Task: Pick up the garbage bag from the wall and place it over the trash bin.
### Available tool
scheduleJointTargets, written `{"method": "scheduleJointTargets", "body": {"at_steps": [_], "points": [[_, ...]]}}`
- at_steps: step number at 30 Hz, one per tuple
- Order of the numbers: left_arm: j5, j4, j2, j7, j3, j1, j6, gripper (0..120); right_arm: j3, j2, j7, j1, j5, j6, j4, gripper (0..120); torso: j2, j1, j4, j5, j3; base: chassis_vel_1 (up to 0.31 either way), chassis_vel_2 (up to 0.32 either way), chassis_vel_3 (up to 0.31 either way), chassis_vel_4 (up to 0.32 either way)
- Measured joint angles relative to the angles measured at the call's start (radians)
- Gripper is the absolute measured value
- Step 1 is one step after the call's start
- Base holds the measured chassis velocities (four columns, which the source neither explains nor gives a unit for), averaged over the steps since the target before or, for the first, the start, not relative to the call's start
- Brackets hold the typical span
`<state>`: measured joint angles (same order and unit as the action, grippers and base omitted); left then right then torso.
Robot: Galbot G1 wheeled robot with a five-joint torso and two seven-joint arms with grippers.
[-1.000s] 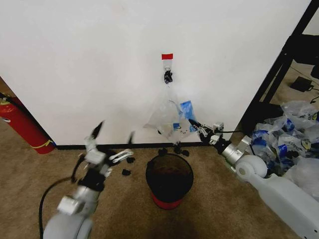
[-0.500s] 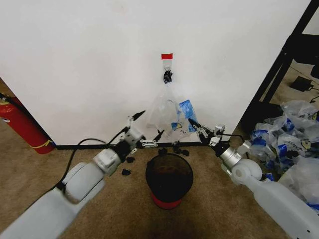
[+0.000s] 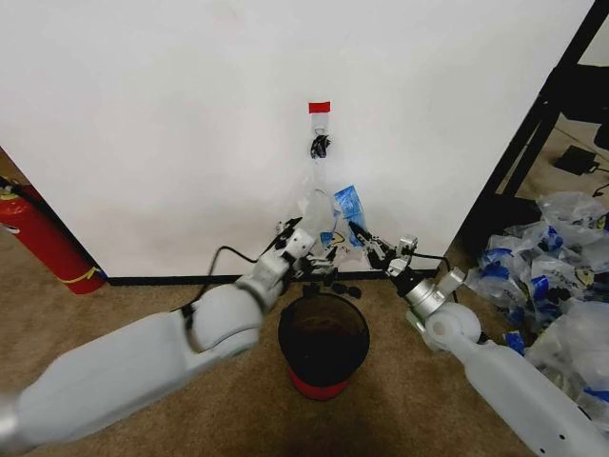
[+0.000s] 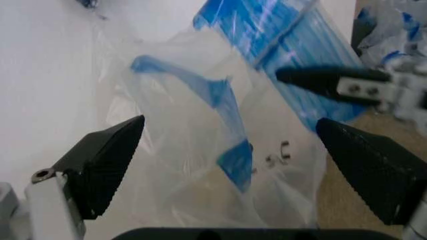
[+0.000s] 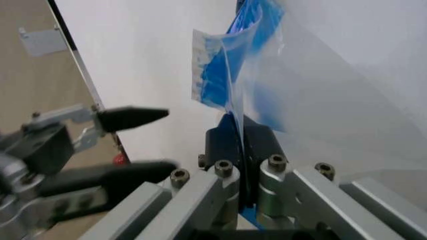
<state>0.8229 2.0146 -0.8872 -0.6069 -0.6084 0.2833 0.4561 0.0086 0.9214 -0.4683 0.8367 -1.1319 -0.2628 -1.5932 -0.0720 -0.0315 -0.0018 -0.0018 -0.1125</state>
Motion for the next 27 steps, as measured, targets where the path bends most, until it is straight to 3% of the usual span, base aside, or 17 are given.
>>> {"method": "scheduleJointTargets", "body": {"at_steps": [6,9,12,17,27], "points": [[-0.109,-0.030,-0.026,-0.013,-0.068,-0.055,0.118,100,0.012,0.002,0.001,0.006,0.009,-0.003,-0.002,0,0.000,0.000,0.0003,0.0002,0.000,0.000,0.000,0.000,0.000],[-0.278,-0.059,-0.041,-0.009,-0.132,-0.068,0.184,100,0.014,0.003,0.015,0.011,0.009,-0.008,-0.013,0,0.000,0.000,0.0004,0.0001,0.000,0.000,0.000,0.000,0.000],[-0.367,-0.080,-0.061,-0.008,-0.176,-0.080,0.217,100,0.014,0.003,0.016,0.010,0.009,-0.010,-0.014,0,0.000,0.000,0.0004,0.0001,0.000,0.000,0.000,0.000,0.000],[-0.366,-0.110,-0.112,-0.053,-0.227,-0.114,0.280,100,0.010,0.010,0.016,-0.003,0.009,-0.011,-0.012,0,0.000,0.000,0.0003,0.0002,0.000,0.000,0.000,0.000,0.000],[-0.374,-0.221,-0.168,-0.119,-0.266,-0.159,0.287,100,0.007,0.012,0.005,0.003,0.021,-0.014,-0.031,0,0.000,0.000,0.0001,0.0002,0.000,0.000,0.000,0.000,0.000]]}}
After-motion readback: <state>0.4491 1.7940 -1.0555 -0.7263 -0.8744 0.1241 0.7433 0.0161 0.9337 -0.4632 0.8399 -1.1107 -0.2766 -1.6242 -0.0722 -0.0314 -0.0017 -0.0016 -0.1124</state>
